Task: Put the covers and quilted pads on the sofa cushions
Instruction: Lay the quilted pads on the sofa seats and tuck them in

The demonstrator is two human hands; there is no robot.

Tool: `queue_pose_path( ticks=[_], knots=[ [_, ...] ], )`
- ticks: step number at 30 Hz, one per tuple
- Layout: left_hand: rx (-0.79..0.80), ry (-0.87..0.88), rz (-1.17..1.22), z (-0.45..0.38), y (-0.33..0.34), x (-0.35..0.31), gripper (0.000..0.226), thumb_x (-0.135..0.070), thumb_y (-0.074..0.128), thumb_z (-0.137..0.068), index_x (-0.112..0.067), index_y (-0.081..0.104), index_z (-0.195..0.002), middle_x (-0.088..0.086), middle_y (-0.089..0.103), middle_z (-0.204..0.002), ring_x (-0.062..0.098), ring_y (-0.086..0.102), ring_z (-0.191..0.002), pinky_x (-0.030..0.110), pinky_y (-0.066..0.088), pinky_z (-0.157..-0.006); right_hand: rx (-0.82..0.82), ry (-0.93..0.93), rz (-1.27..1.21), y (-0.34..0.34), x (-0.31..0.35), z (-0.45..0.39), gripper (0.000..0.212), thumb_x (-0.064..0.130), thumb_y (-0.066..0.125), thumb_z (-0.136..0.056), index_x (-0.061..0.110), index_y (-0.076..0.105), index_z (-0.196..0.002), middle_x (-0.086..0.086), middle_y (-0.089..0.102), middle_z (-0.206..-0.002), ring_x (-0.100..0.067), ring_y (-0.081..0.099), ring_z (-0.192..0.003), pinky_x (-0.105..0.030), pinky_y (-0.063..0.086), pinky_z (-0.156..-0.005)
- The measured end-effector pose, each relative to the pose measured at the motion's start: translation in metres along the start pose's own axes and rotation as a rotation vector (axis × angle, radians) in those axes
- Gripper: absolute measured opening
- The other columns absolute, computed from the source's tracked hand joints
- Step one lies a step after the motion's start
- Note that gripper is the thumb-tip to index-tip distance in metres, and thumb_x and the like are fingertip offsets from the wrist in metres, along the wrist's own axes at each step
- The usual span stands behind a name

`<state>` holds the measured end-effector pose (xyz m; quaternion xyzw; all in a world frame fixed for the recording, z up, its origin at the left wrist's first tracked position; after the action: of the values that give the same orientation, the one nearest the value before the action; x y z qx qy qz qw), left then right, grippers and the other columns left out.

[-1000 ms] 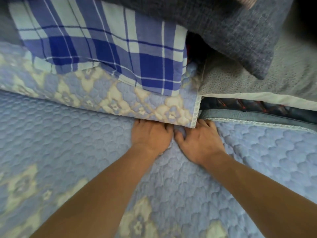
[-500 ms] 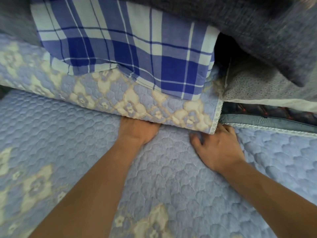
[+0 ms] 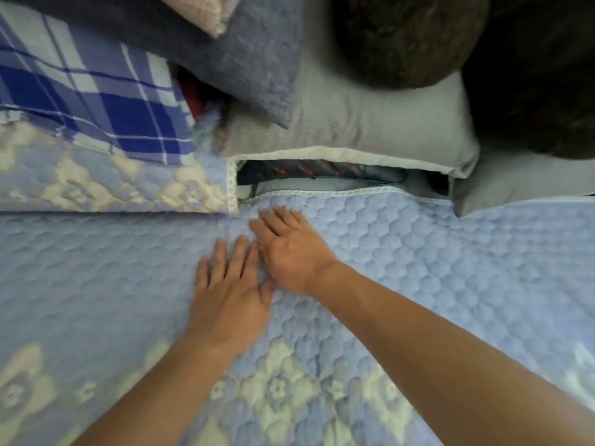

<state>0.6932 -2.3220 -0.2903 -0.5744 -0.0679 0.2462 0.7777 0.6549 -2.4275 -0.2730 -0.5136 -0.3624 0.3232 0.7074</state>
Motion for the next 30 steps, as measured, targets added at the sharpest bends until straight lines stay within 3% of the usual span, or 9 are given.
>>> queue_pose_path(
  ticks=[2,5,9,15,18,20,24,27,30],
  knots=[
    [-0.017,0.027,-0.062,0.008,0.009,-0.024,0.07,-0.069,0.002,-0.09,-0.046,-0.005,-0.156,-0.006,-0.011,-0.168,0.03,-0.013,-0.154,0.057,-0.007,-0.121,-0.126,0.119,-0.009,-0.02,-0.058,0.081,0.053,0.042,0.024,-0.103,0.021,0.047,-0.147,-0.01,0.032,-0.16,-0.035,0.023,-0.149,-0.051,0.008,-0.123],
    [0.043,-0.096,-0.102,-0.004,0.01,-0.033,0.065,-0.069,0.024,-0.092,-0.053,0.007,-0.153,-0.006,-0.002,-0.167,0.035,-0.004,-0.151,0.061,0.001,-0.118,-0.221,0.516,0.031,-0.031,-0.2,0.232,0.054,0.041,0.033,-0.1,0.014,0.056,-0.14,-0.015,0.051,-0.146,-0.039,0.049,-0.131,-0.052,0.04,-0.109],
    [0.073,-0.196,-0.03,-0.014,-0.01,-0.073,0.068,-0.067,0.033,-0.091,-0.041,0.022,-0.152,0.004,0.01,-0.165,0.041,0.007,-0.148,0.059,0.012,-0.118,0.279,0.875,0.023,0.005,-0.325,0.382,0.066,0.051,0.04,-0.1,0.028,0.02,-0.159,-0.008,0.018,-0.166,-0.032,0.025,-0.15,-0.046,0.027,-0.119],
    [-0.013,0.095,-0.073,-0.003,0.033,-0.238,0.07,-0.073,0.001,-0.093,-0.045,-0.017,-0.154,-0.001,-0.022,-0.166,0.039,-0.026,-0.148,0.064,-0.011,-0.117,-0.018,0.849,-0.17,-0.03,-0.368,0.359,0.033,0.039,0.054,-0.098,0.024,0.059,-0.127,-0.005,0.048,-0.13,-0.034,0.052,-0.119,-0.038,0.041,-0.096],
    [-0.151,-0.009,-0.143,-0.006,0.045,-0.239,0.07,-0.073,-0.006,-0.091,-0.045,-0.015,-0.154,0.001,-0.014,-0.168,0.037,-0.02,-0.151,0.064,-0.008,-0.117,-0.329,0.929,-0.126,-0.07,-0.422,0.354,0.041,0.028,0.057,-0.096,0.018,0.048,-0.135,-0.006,0.033,-0.147,-0.04,0.06,-0.102,-0.04,0.042,-0.077],
    [-0.168,-0.016,-0.193,-0.008,0.051,-0.24,0.07,-0.073,-0.003,-0.092,-0.046,-0.009,-0.156,0.0,-0.006,-0.169,0.036,-0.012,-0.153,0.063,-0.005,-0.119,-0.489,1.063,-0.16,-0.093,-0.47,0.366,0.066,0.028,0.058,-0.094,0.017,0.029,-0.152,-0.006,0.017,-0.162,-0.042,0.053,-0.12,-0.046,0.042,-0.091],
    [-0.08,-0.069,-0.244,-0.01,0.054,-0.242,0.07,-0.07,0.005,-0.094,-0.042,0.011,-0.159,0.001,0.006,-0.169,0.036,-0.003,-0.154,0.063,0.0,-0.119,-0.309,1.224,-0.407,-0.078,-0.557,0.368,0.098,0.042,0.069,-0.087,0.017,0.008,-0.158,-0.017,0.038,-0.154,-0.037,0.047,-0.134,-0.045,0.041,-0.103],
    [-0.034,-0.203,-0.179,-0.015,0.04,-0.254,0.068,-0.063,0.018,-0.092,-0.035,0.031,-0.153,0.005,0.009,-0.167,0.036,-0.003,-0.152,0.064,0.0,-0.118,-0.322,1.23,-0.337,-0.083,-0.585,0.375,0.049,0.033,0.062,-0.093,0.003,0.047,-0.129,-0.028,0.056,-0.13,-0.047,0.055,-0.119,-0.048,0.046,-0.091],
    [-0.142,-0.116,-0.079,-0.036,0.02,-0.334,0.064,-0.063,0.018,-0.09,-0.039,0.031,-0.148,0.006,0.007,-0.166,0.034,-0.004,-0.152,0.065,0.001,-0.117,-0.521,1.252,-0.32,-0.097,-0.597,0.379,0.036,0.026,0.054,-0.098,0.0,0.049,-0.122,-0.027,0.049,-0.132,-0.049,0.053,-0.117,-0.051,0.044,-0.092]
  ],
)
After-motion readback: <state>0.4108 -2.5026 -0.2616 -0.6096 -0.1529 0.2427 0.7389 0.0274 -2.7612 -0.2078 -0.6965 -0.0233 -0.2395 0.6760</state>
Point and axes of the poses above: each hand's wrist, its own z-axis away from the middle knuckle, its own y-axis out of the palm, x = y × z, the point moved 10 cm from there along -z, towards the middle knuckle
